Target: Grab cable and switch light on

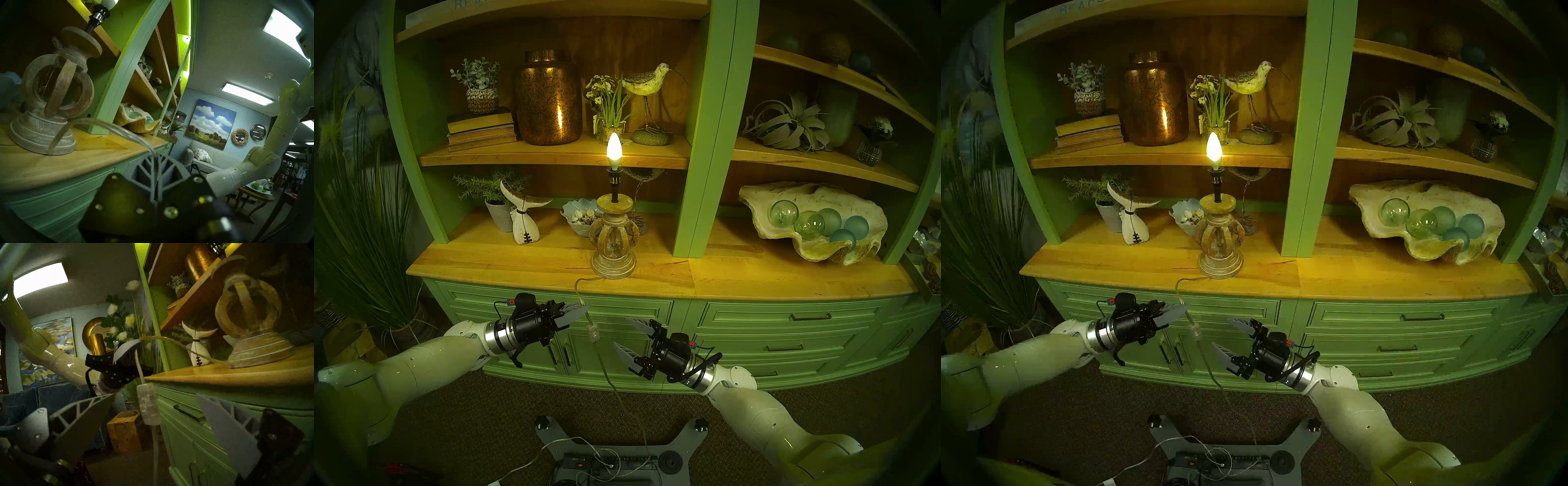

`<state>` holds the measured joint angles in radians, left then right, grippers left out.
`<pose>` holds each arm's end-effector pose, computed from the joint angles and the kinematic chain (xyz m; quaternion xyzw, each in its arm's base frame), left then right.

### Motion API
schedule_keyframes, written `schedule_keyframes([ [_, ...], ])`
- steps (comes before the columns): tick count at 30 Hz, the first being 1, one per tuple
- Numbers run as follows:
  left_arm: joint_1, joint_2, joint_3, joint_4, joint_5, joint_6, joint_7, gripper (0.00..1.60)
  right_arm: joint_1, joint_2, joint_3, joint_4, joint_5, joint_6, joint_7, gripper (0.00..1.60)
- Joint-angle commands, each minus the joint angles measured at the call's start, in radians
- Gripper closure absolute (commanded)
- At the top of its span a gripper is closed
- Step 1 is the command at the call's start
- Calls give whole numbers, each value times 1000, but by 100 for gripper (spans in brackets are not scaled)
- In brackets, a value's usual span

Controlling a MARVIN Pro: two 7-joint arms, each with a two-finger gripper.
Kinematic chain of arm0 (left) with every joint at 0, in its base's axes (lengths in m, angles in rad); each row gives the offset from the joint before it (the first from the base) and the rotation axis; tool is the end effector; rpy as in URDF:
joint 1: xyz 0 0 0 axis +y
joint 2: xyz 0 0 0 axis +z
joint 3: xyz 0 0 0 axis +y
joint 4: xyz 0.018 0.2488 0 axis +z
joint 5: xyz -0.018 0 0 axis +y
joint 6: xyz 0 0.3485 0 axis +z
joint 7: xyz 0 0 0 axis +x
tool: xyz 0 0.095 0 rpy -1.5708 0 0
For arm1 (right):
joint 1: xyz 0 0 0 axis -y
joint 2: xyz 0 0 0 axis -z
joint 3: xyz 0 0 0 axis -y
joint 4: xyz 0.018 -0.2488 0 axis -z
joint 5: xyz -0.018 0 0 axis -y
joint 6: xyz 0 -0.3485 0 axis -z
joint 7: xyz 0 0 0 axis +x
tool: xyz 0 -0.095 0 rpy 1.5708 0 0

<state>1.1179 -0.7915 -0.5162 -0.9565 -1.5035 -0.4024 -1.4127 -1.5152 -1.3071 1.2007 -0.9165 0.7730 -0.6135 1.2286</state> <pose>0.3773 0.0564 -0.3727 0.5544 -0.2780 0.5268 0.5812 0.3332 0.0561 -0.4438 -0.5444 -0.2558 -0.6358 0.4837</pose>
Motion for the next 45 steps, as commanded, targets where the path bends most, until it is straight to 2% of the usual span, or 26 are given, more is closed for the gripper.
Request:
schedule_keyframes([
  [1, -24, -2, -15, -11, -7, 0, -3, 160, -98, -10, -2, -102, 22, -100, 84, 0],
  [3, -24, -2, -15, -11, -6, 0, -3, 160, -151, -13, -10, -144, 17, -161, 13, 0],
  [4, -23, -2, -15, -11, -6, 0, -3, 160, -151, -14, -17, -142, 13, -163, 0, 0],
  [7, -23, -2, -15, -11, -6, -1, -2, 160, -211, -8, -21, -196, 6, -233, -71, 0],
  [9, -23, -2, -15, -11, -6, -1, -2, 160, -217, -2, -35, -199, 0, -244, -91, 0],
  [11, -23, -2, -15, -11, -6, -1, -2, 160, -261, 8, -35, -237, -17, -295, -135, 0],
  [12, -24, -2, -15, -11, -6, -1, -2, 160, -257, 9, -39, -231, -18, -292, -145, 0],
  [13, -24, -2, -15, -11, -6, -1, -2, 160, -286, 19, -29, -266, -27, -325, -173, 0],
  [15, -24, -2, -15, -11, -6, -1, -2, 160, -292, 22, -13, -266, -32, -339, -205, 0],
  [17, -24, -2, -15, -11, -5, -1, -2, 160, -312, 39, 8, -305, -52, -346, -250, 0],
  [21, -24, -2, -15, -11, -6, 0, -3, 160, -336, 55, 46, -349, -75, -346, -283, 0],
  [22, -24, -1, -15, -12, -5, 0, -3, 0, -341, 58, 53, -359, -80, -346, -286, 0],
  [30, 2, 35, -9, -24, 1, -5, 6, 0, -379, 53, 107, -430, -126, -346, -293, 0],
  [38, 52, 105, 7, -46, 21, -28, 20, 0, -419, 42, 153, -544, -160, -346, -303, 0],
  [42, 59, 111, 15, -7, 48, -57, 70, 0, -421, 41, 161, -571, -167, -346, -305, 0],
  [45, 64, 111, 15, 38, 94, -115, 173, 0, -458, 47, 180, -640, -190, -346, -325, 0],
])
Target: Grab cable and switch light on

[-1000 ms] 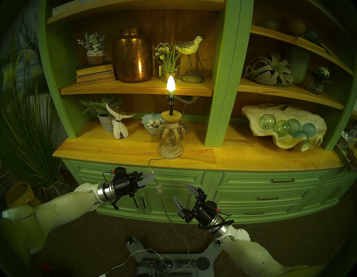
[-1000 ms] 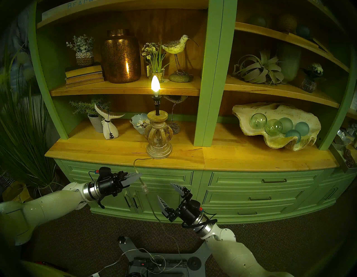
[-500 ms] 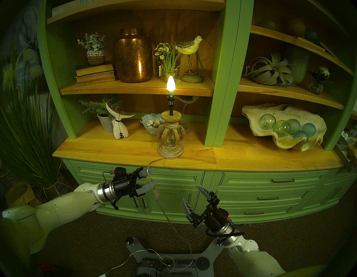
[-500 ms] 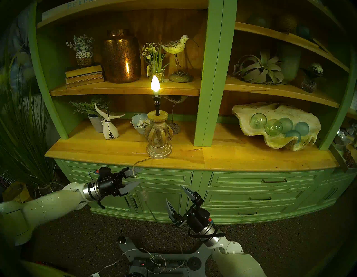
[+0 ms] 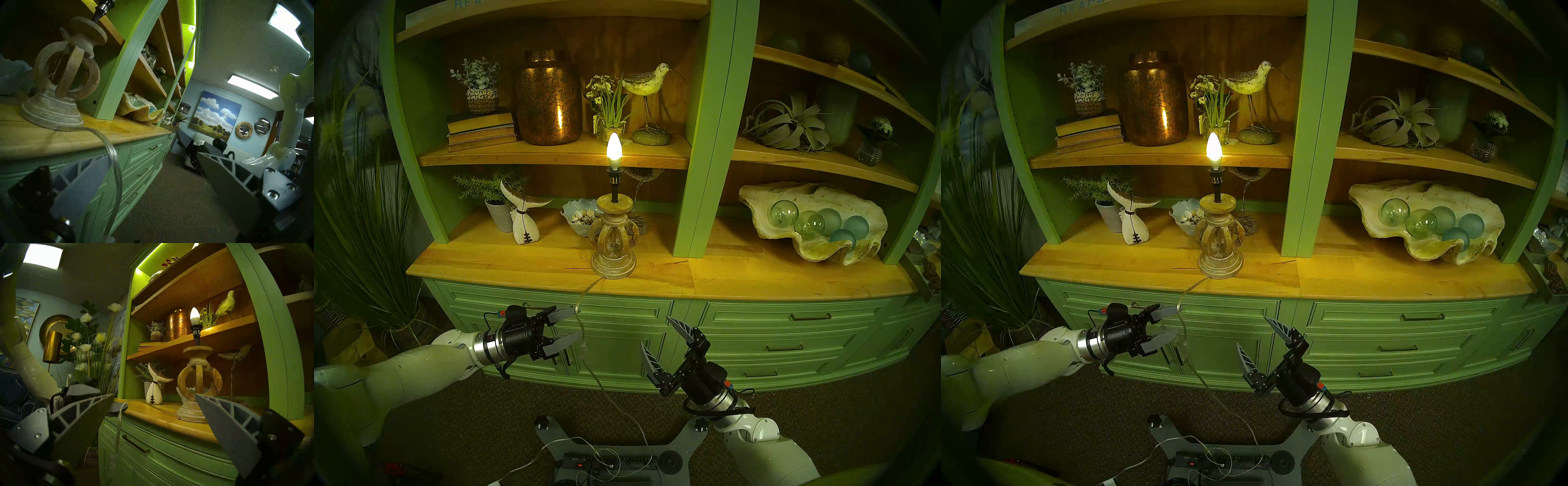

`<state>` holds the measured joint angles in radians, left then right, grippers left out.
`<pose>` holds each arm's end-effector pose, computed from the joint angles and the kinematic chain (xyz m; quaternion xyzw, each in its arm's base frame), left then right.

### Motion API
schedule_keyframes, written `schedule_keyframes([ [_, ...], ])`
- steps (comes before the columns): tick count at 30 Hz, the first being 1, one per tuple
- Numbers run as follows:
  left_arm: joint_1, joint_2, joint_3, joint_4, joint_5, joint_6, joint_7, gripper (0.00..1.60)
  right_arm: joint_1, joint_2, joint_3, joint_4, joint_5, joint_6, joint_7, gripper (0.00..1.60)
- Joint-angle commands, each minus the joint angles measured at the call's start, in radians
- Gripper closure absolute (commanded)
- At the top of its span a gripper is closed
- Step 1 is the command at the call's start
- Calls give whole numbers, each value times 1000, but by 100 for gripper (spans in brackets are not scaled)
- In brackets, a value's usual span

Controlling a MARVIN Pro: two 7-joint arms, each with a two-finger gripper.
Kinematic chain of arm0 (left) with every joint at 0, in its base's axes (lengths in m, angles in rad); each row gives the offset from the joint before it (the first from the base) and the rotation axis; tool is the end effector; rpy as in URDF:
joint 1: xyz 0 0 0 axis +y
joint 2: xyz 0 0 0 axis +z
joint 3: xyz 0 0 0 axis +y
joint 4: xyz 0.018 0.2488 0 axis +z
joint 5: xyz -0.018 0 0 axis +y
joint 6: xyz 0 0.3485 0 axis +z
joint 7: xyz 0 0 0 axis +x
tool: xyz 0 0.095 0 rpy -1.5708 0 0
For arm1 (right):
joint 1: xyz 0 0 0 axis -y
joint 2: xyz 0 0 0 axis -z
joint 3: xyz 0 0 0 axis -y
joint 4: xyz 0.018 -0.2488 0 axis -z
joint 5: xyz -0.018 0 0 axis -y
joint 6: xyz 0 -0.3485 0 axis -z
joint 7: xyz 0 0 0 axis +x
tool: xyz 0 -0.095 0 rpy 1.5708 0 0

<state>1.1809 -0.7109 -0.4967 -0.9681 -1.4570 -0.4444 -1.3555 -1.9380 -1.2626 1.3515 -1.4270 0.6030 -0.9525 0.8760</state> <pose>0.3484 0.0904 -0.3974 0.6078 -0.2861 0.5083 0.5389 0.2690 0.0413 -0.3877 -0.4747 -0.2281 -0.7898 0.3144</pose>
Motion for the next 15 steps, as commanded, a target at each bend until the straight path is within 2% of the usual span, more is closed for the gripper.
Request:
schedule_keyframes([
  [1, 1, 30, -5, 49, 48, -73, 116, 0, -35, 3, 29, -129, -20, -7, 27, 0],
  [2, 3, 26, -9, 64, 49, -83, 119, 0, -27, -3, 31, -110, -21, -7, 32, 0],
  [4, 11, 28, -18, 80, 55, -108, 186, 0, -58, 3, 44, -159, -33, -7, 17, 0],
  [5, 12, 27, -27, 95, 50, -118, 176, 0, -54, 1, 44, -143, -31, -7, 17, 0],
  [9, 27, 31, -49, 92, 55, -194, 271, 0, -103, 3, 61, -194, -53, -7, -2, 0],
  [12, 40, 45, -61, 41, 71, -256, 346, 0, -121, -3, 65, -196, -70, -7, -5, 0],
  [13, 41, 50, -71, 18, 68, -252, 345, 0, -122, -5, 64, -191, -75, -7, -7, 0],
  [15, 50, 66, -79, -43, 61, -297, 367, 0, -123, -13, 69, -181, -88, -7, -12, 0],
])
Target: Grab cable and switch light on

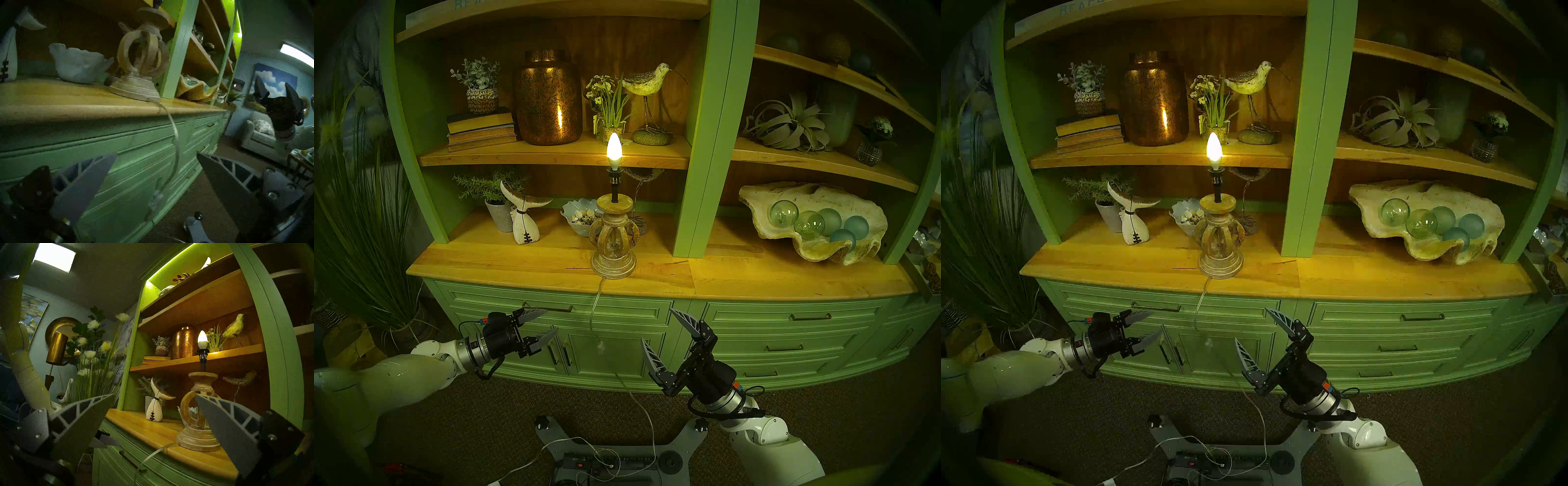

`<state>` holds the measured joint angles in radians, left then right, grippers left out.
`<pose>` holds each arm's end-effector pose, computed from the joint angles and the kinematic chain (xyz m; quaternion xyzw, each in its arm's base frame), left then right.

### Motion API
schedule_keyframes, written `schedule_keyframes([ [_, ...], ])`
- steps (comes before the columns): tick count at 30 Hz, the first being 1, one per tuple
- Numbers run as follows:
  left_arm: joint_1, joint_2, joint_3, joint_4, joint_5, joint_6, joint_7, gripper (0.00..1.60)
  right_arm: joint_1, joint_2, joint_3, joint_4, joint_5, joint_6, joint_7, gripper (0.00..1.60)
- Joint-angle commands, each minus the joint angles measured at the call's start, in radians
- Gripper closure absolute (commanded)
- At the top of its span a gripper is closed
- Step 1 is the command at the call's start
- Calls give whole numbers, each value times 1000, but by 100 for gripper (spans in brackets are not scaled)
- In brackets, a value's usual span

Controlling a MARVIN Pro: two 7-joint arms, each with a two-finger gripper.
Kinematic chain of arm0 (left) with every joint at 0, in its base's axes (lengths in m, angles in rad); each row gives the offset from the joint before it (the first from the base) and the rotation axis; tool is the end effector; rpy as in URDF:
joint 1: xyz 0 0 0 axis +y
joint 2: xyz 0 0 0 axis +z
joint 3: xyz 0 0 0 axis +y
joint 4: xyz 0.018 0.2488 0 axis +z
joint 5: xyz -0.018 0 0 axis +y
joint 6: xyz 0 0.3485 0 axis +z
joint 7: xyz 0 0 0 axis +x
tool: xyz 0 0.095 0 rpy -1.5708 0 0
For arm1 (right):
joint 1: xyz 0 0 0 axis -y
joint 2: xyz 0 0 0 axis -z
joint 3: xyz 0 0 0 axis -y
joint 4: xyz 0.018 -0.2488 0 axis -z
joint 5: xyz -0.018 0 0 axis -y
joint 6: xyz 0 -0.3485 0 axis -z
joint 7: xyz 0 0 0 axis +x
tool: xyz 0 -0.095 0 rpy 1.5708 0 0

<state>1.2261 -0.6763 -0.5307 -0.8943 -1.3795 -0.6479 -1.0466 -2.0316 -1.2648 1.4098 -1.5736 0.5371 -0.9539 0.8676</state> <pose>0.3558 0.1498 -0.4167 0.6747 -0.2633 0.5914 0.3545 0.2579 0.0400 -0.3594 -0.4509 -0.2515 -0.8021 0.3000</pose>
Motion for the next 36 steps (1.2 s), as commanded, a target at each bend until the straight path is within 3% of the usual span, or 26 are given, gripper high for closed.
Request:
schedule_keyframes([
  [1, -1, 21, -51, -111, -21, -103, 45, 0, -28, -13, 16, -29, -27, -6, -8, 0],
  [10, 34, 63, -74, -247, -61, -137, 61, 0, -19, -43, 65, -1, -55, -6, -41, 0],
  [20, 119, 170, -64, -404, -71, -146, 163, 0, -13, -81, 114, 13, -93, -6, -84, 0],
  [30, 232, 269, -30, -558, -60, -173, 365, 0, -8, -133, 148, 25, -151, -6, -125, 0],
  [36, 270, 321, -18, -643, -14, -219, 486, 0, -10, -149, 174, 26, -181, -6, -143, 0],
])
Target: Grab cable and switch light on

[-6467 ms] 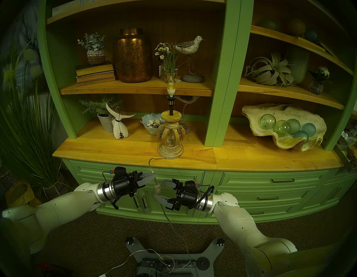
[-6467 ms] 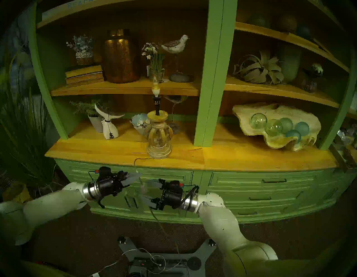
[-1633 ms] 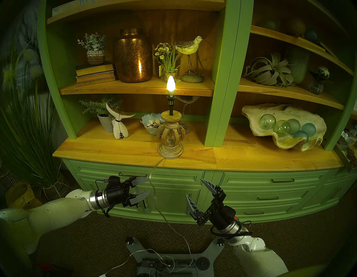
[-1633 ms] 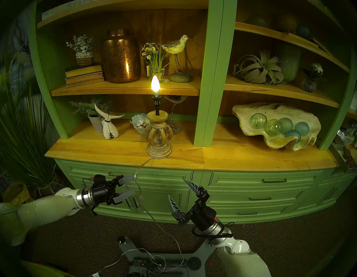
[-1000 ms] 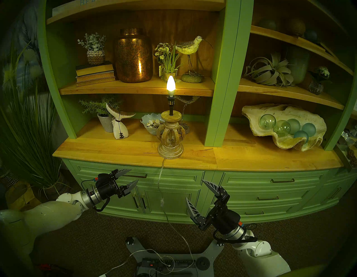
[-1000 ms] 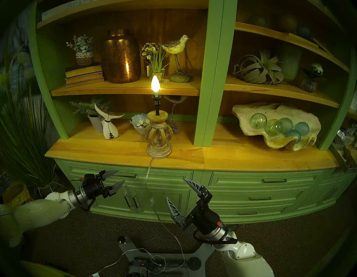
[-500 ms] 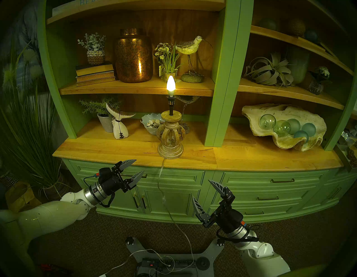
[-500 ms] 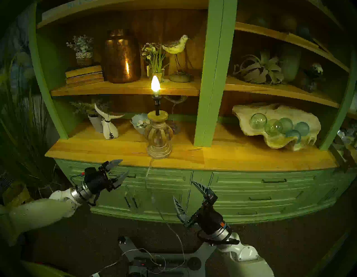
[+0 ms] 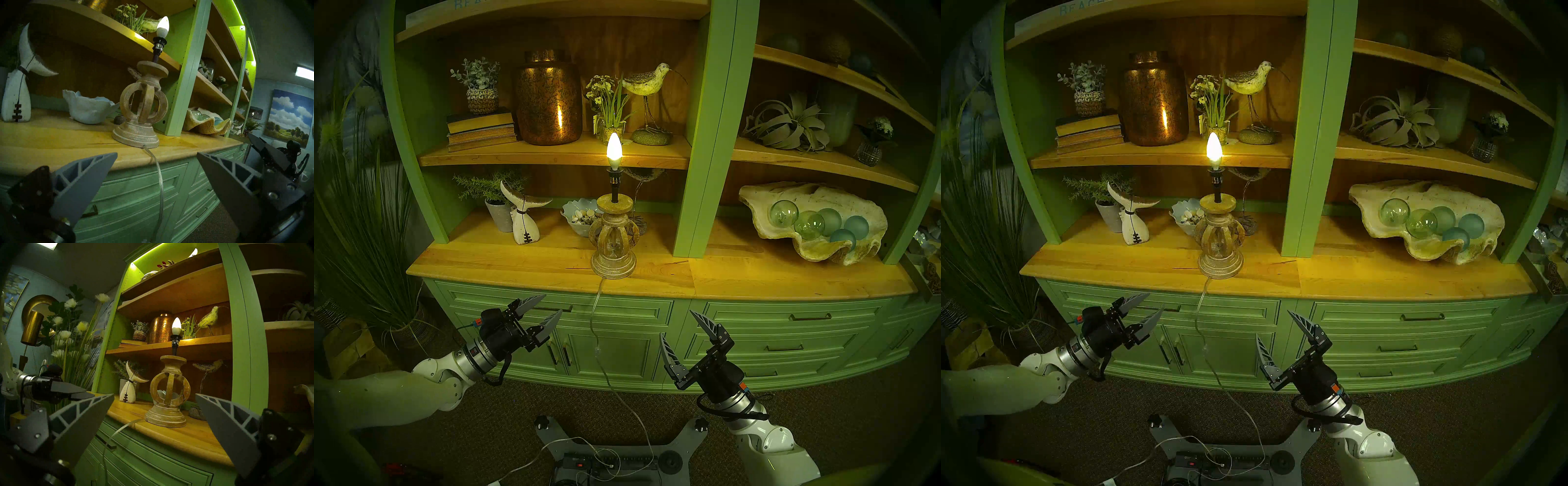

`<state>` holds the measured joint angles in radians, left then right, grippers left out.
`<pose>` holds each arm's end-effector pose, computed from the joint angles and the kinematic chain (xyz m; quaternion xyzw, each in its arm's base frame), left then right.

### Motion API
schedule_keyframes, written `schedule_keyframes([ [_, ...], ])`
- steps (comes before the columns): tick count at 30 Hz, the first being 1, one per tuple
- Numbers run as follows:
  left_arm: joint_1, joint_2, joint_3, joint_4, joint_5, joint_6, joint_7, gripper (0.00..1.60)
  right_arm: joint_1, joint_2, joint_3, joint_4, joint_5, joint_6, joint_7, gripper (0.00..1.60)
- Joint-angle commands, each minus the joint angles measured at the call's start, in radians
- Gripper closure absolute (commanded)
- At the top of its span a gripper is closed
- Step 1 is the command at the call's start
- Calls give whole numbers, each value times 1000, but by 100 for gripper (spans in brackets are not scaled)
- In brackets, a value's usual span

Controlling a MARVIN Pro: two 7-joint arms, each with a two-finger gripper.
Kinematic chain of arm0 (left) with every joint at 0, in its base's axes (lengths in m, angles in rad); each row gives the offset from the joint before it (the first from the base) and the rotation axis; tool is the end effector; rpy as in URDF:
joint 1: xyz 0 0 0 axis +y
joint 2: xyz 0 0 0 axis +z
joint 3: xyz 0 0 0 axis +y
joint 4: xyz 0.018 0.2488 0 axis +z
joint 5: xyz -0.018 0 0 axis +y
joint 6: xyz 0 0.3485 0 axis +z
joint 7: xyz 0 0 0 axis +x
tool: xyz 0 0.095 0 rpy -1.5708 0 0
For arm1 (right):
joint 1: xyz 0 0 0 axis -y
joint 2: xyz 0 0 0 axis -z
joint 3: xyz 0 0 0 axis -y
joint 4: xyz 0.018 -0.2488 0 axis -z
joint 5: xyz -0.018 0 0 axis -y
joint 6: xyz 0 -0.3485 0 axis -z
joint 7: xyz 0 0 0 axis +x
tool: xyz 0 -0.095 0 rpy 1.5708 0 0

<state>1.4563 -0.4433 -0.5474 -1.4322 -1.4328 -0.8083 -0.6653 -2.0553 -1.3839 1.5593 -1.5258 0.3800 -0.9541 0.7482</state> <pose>0.3034 0.0882 -0.3813 0.6571 -0.1657 0.6467 0.3501 0.2627 0.0043 -0.3780 -0.5010 -0.2160 -0.8132 0.2027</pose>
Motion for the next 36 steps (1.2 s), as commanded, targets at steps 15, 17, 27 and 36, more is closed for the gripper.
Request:
schedule_keyframes([
  [15, 82, 184, -6, -277, 240, -71, 431, 0, 6, -69, 61, -26, -57, -6, -45, 0],
  [17, 85, 189, -11, -284, 262, -62, 454, 0, 3, -83, 67, -27, -64, -6, -49, 0],
  [27, 78, 185, -14, -306, 394, -21, 605, 0, -7, -120, 122, -42, -80, -6, -41, 0],
  [36, 73, 174, -12, -291, 378, -44, 520, 0, -13, -106, 118, -64, -42, -6, 16, 0],
])
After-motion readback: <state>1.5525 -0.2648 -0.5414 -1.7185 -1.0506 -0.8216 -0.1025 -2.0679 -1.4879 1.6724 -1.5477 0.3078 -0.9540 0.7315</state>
